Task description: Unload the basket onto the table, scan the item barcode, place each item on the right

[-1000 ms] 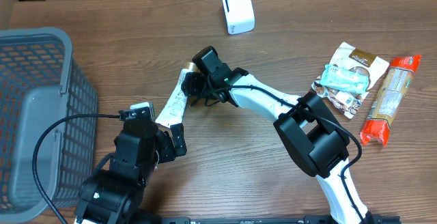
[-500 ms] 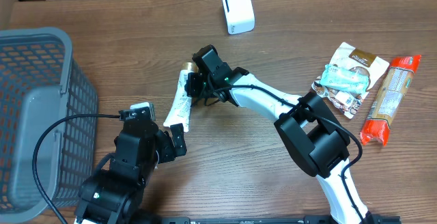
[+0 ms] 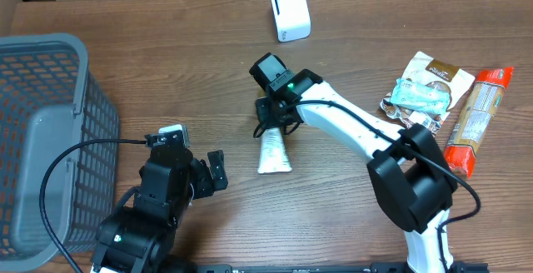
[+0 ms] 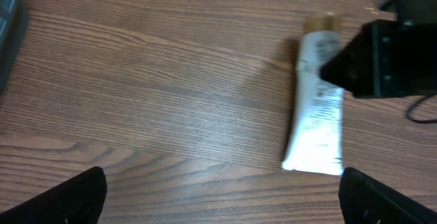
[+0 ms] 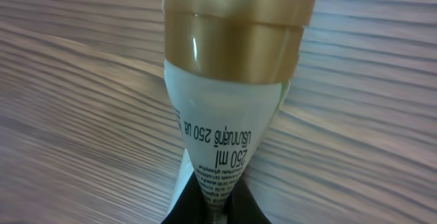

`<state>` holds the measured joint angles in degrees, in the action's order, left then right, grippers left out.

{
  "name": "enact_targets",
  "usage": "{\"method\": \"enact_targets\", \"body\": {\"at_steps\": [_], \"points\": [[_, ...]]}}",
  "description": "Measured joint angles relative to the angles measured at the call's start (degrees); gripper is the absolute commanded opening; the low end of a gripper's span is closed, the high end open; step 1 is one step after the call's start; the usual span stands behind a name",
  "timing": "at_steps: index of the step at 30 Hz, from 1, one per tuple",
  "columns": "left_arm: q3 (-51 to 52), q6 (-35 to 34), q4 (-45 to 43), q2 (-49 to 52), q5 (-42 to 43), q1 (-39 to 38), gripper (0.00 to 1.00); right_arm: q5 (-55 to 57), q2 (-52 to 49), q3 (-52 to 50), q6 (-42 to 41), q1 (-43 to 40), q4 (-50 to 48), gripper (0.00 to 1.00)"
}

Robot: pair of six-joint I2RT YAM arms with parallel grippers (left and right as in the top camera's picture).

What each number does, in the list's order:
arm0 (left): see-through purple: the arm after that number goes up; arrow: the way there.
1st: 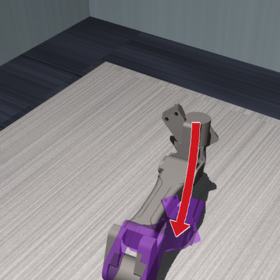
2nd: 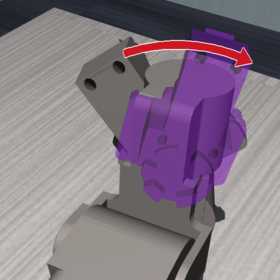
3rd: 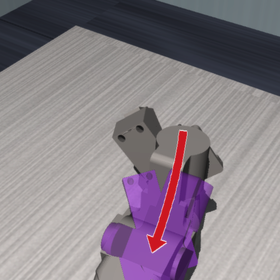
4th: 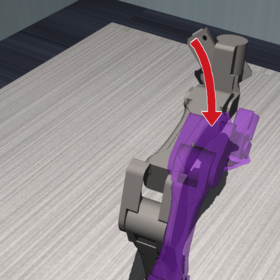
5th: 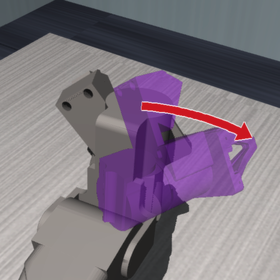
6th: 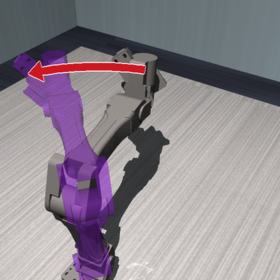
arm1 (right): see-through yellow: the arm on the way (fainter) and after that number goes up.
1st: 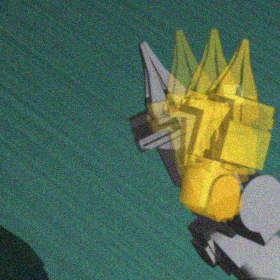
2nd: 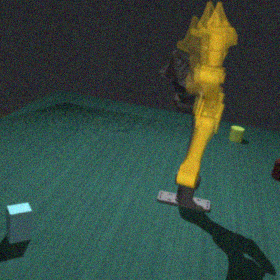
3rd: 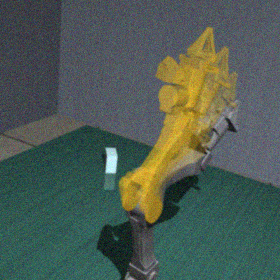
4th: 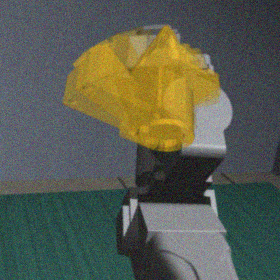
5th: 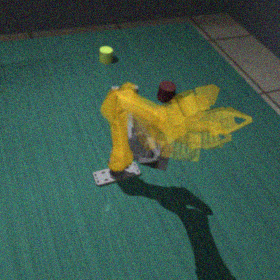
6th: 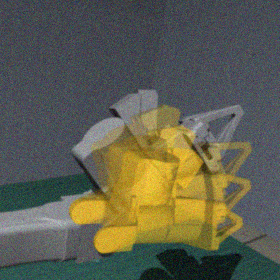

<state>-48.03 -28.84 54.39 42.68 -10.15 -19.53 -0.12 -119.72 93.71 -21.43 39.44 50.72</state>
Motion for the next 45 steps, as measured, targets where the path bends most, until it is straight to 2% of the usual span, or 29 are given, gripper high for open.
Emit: {"method": "enact_targets", "body": {"at_steps": [3, 4, 6, 8, 14, 17, 18, 21, 22, 23, 26, 31, 39, 45], "points": [[0.0, 0.0, 0.0, 0.0, 0.0, 0.0, 1.0, 2.3, 0.3, 0.0, 0.7, -0.1, 1.2, 0.04], [0.0, 0.0, 0.0, 0.0, 0.0, 0.0, 0.99, 2.5, 0.2, -0.1, 0.9, -0.1, 1.3, 0.08], [0.0, 0.0, 0.0, 0.0, 0.0, 0.0, 1.0, 1.9, -0.1, -0.1, 0.7, -0.1, 1.2, 0.27], [0.0, 0.0, 0.0, 0.0, 0.0, 0.0, 1.0, 0.9, -0.6, -0.1, 1.1, -0.1, 1.0, 0.34], [0.0, 0.0, 0.0, 0.0, 0.0, 0.0, 1.0, -1.1, -1.2, 0.0, 2.1, -0.1, 2.5, 0.3], [0.0, 0.0, 0.0, 0.0, 0.0, 0.0, 1.0, -1.5, -1.2, 1.0, 2.8, -0.8, 6.4, 0.3], [0.0, 0.0, 0.0, 0.0, 0.0, 0.0, 1.0, -1.6, -1.2, 1.7, 3.0, -1.2, 7.5, 0.32], [0.0, 0.0, 0.0, 0.0, 0.0, 0.0, 1.0, -2.0, -1.2, 5.0, 3.2, -2.9, 11.4, 0.46], [0.0, 0.0, 0.0, 0.0, 0.0, 0.0, 1.0, -2.1, -1.2, 6.1, 3.4, -3.5, 12.6, 0.47], [0.0, 0.0, 0.0, 0.0, 0.0, 0.0, 0.99, -2.3, -0.9, 6.9, 3.5, -3.9, 13.6, 0.47], [0.0, 0.0, 0.0, 0.0, 0.0, 0.0, 1.0, -2.9, 0.1, 7.7, 3.7, -5.1, 17.2, 0.36], [0.0, 0.0, 0.0, 0.0, 0.0, 0.0, 1.0, -4.6, 0.5, 6.5, 4.0, -5.1, 17.2, 0.05], [0.0, 0.0, 0.0, 0.0, 0.0, 0.0, 1.0, -5.6, 0.5, -2.3, 2.3, -4.1, 9.2, 0.04], [0.0, 0.0, 0.0, 0.0, 0.0, 0.0, 1.0, -5.9, 0.5, -4.2, 1.2, -4.1, 8.1, 0.04]]}}
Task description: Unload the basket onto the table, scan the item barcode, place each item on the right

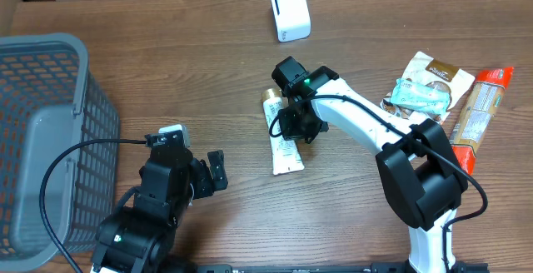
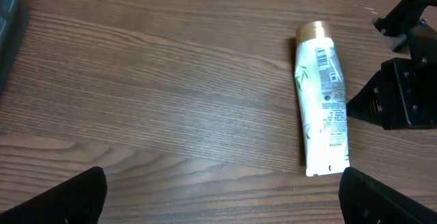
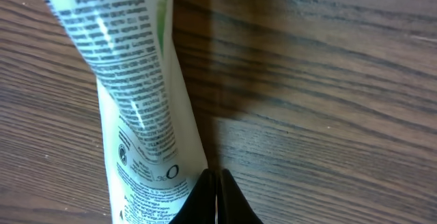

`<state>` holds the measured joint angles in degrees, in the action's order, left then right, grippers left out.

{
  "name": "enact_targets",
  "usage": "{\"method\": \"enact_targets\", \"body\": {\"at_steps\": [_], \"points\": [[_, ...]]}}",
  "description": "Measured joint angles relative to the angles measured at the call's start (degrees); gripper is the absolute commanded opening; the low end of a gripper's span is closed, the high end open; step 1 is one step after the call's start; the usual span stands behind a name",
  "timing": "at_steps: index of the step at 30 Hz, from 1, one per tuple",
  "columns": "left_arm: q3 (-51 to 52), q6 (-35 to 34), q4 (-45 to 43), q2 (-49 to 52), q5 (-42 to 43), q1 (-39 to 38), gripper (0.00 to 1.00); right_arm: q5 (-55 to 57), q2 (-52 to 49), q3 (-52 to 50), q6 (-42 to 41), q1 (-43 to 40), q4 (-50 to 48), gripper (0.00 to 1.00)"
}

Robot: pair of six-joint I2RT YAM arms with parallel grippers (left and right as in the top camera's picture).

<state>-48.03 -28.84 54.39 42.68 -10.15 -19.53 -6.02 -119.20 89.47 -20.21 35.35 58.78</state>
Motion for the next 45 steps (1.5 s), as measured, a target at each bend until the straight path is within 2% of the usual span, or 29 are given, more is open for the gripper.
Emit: {"method": "enact_targets", "body": {"at_steps": [16, 22, 45], "points": [[0.0, 0.0, 0.0, 0.0, 0.0, 0.0, 1.0, -0.2, 5.9, 0.2, -0.5, 1.9, 3.0, 0.04], [0.0, 0.0, 0.0, 0.0, 0.0, 0.0, 1.0, 0.1, 5.9, 0.2, -0.6, 4.7, 1.6, 0.04], [0.0, 0.0, 0.0, 0.0, 0.0, 0.0, 1.0, 3.1, 4.3, 0.2, -2.6, 4.8, -0.6, 0.04]]}}
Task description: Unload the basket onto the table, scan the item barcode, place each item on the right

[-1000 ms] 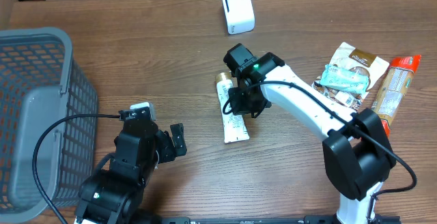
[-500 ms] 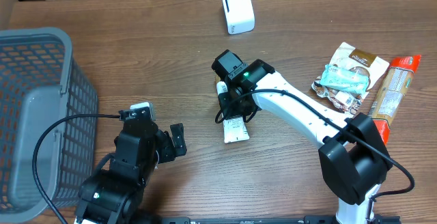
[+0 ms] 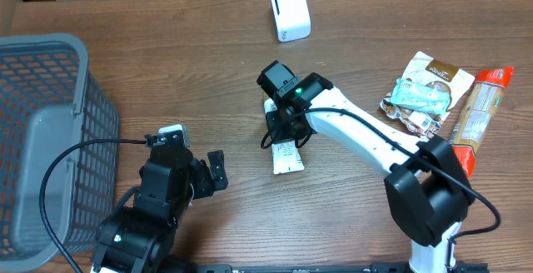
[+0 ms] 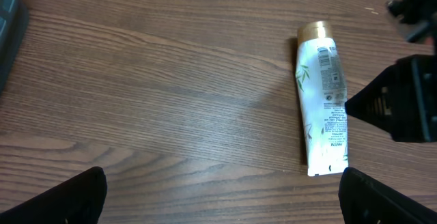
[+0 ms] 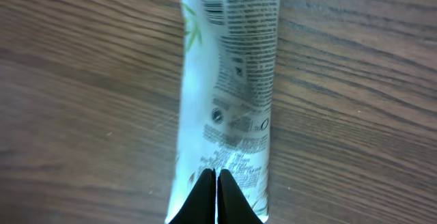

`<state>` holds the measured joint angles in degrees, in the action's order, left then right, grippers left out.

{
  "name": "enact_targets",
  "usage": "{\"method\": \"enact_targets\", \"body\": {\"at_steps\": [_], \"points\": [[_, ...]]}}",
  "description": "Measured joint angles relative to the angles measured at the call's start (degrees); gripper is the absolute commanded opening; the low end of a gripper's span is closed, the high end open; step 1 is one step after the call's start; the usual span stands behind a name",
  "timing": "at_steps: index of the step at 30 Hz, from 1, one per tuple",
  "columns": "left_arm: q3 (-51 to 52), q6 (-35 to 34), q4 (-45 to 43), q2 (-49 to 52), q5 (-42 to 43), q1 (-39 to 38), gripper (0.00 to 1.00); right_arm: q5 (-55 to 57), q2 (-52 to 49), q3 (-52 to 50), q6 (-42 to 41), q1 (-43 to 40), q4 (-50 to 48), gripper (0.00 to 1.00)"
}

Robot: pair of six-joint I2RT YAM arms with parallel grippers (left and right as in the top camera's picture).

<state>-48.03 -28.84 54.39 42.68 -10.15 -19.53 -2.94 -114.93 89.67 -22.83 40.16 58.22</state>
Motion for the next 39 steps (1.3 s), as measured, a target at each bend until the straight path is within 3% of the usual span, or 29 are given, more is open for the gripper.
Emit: {"method": "enact_targets", "body": {"at_steps": [25, 30, 39], "points": [[0.0, 0.0, 0.0, 0.0, 0.0, 0.0, 1.0, -3.1, -6.9, 1.5, -1.1, 0.0, -1.2, 0.04], [0.0, 0.0, 0.0, 0.0, 0.0, 0.0, 1.0, -4.6, -7.2, 1.7, -1.1, 0.0, -1.3, 0.11], [0.0, 0.0, 0.0, 0.0, 0.0, 0.0, 1.0, -8.2, -7.7, 1.8, -0.3, 0.0, -1.2, 0.11]]}}
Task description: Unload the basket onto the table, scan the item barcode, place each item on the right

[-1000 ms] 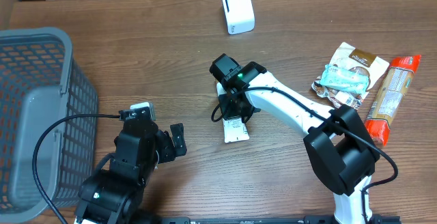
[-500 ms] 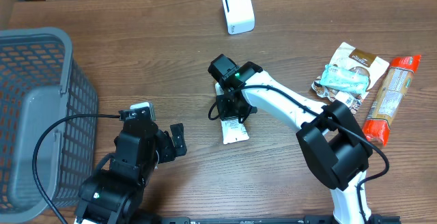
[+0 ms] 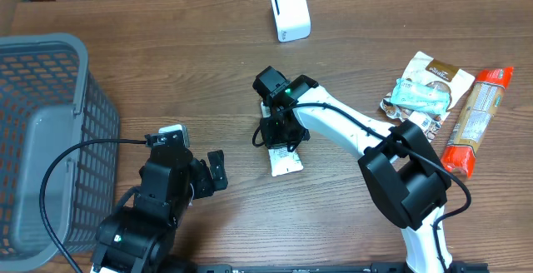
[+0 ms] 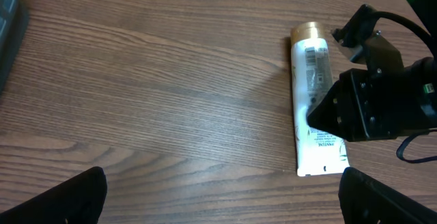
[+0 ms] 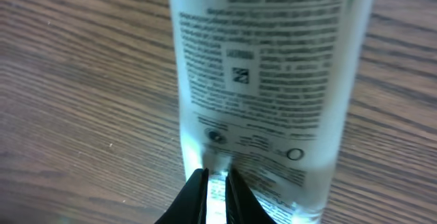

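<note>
The item is a white tube (image 4: 308,87) with a gold cap (image 4: 305,31), lying flat mid-table with its printed side up. My right gripper (image 5: 213,193) hangs low over the tube's lower half (image 5: 273,67), its fingers only a narrow slit apart and the tube's print showing between them. From overhead the right gripper (image 3: 279,131) covers most of the tube, and only the flat end (image 3: 285,163) shows. The white scanner (image 3: 290,12) stands at the back. My left gripper (image 4: 222,197) is open and holds nothing, well short of the tube.
A grey mesh basket (image 3: 50,81) fills the left side. Snack packets (image 3: 425,90) and an orange pack (image 3: 476,119) lie at the right edge. The right arm's cable (image 4: 416,149) loops beside the tube.
My right gripper has come lower and closer over the tube, and its fingertips, then touching, now stand a slit apart. The tube lies slightly further left. The left arm has not moved.
First my shut right gripper was at the tube's cap end, the tube slanting left. Then the tube lay further right with another printed face up and the gripper beside it. Then the gripper was over the tube's lower half, and now it is lower, slightly parted.
</note>
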`<state>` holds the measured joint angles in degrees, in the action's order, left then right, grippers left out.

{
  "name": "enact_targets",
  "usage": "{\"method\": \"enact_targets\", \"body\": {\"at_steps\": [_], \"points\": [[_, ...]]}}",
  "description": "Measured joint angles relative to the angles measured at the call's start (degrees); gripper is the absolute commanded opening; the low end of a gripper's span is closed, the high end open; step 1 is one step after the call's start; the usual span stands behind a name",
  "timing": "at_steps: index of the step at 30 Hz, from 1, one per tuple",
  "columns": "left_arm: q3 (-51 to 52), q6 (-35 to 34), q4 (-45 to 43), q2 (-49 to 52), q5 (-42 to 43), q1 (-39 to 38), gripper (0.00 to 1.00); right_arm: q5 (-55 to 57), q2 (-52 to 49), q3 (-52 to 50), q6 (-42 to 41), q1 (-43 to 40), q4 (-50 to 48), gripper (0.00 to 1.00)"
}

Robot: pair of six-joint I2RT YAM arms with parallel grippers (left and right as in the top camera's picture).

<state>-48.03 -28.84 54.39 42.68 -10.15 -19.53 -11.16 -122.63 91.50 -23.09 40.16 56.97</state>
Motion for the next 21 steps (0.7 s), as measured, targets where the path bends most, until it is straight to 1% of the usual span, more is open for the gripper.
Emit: {"method": "enact_targets", "body": {"at_steps": [5, 7, 9, 10, 11, 12, 14, 15, 16, 19, 21], "points": [[0.0, 0.0, 0.0, 0.0, 0.0, 0.0, 1.0, -0.5, -0.1, 1.1, 1.3, -0.1, 1.7, 0.17], [0.0, 0.0, 0.0, 0.0, 0.0, 0.0, 1.0, -0.4, -0.1, 2.1, 2.2, -0.5, 3.3, 0.21], [0.0, 0.0, 0.0, 0.0, 0.0, 0.0, 1.0, -0.3, 0.5, 3.0, 3.2, -1.5, 4.4, 0.34], [0.0, 0.0, 0.0, 0.0, 0.0, 0.0, 1.0, -0.2, 1.2, 3.1, 3.6, -2.2, 4.5, 0.37], [0.0, 0.0, 0.0, 0.0, 0.0, 0.0, 1.0, -0.3, 2.3, 3.3, 4.2, -3.2, 4.9, 0.44], [0.0, 0.0, 0.0, 0.0, 0.0, 0.0, 1.0, -0.4, 3.4, 3.3, 4.7, -4.3, 5.2, 0.48], [0.0, 0.0, 0.0, 0.0, 0.0, 0.0, 1.0, -1.1, 6.0, 3.7, 6.7, -7.1, 6.4, 0.52], [0.0, 0.0, 0.0, 0.0, 0.0, 0.0, 1.0, -2.1, 7.1, 4.0, 7.6, -8.6, 7.0, 0.52], [0.0, 0.0, 0.0, 0.0, 0.0, 0.0, 1.0, -3.5, 8.2, 4.2, 9.2, -10.4, 7.1, 0.52], [0.0, 0.0, 0.0, 0.0, 0.0, 0.0, 1.0, -9.3, 9.0, 3.9, 13.4, -14.8, 6.6, 0.59], [0.0, 0.0, 0.0, 0.0, 0.0, 0.0, 1.0, -13.4, 9.0, 2.1, 16.8, -17.2, 5.0, 0.59]]}}
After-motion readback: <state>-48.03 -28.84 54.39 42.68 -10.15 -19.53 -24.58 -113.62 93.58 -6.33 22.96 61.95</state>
